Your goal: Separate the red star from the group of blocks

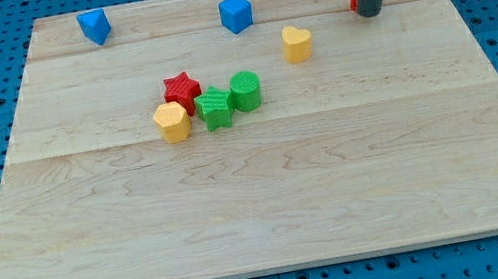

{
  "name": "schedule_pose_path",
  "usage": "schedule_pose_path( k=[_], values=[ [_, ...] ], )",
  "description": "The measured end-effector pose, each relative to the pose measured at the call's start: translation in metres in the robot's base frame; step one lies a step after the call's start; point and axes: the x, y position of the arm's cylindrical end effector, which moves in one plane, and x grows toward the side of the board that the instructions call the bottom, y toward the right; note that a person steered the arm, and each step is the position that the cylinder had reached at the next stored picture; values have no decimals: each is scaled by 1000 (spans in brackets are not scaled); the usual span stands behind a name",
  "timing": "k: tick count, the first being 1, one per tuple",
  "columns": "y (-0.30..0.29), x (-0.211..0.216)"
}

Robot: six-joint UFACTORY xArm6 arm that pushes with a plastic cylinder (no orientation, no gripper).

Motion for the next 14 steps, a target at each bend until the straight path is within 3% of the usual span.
schedule_pose_path(
  k=[5, 7, 8, 11, 12, 14],
  values=[
    [44, -1],
    [-40, -1],
    [-114, 28],
    [-215, 76],
    [-221, 108],
    [-327, 103]
  ],
)
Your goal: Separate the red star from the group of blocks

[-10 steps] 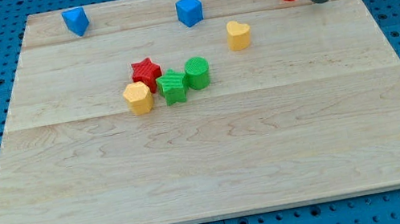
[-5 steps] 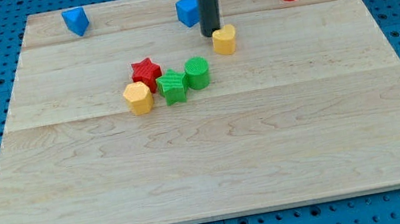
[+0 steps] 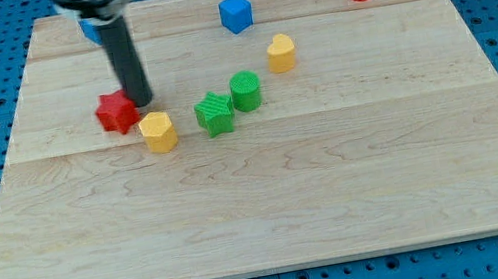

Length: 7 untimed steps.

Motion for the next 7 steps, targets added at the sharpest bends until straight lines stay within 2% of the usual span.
schedule_pose_path(
  k=[1, 3, 7],
  values=[
    [-39, 0],
    [-29, -29],
    [10, -31]
  ],
)
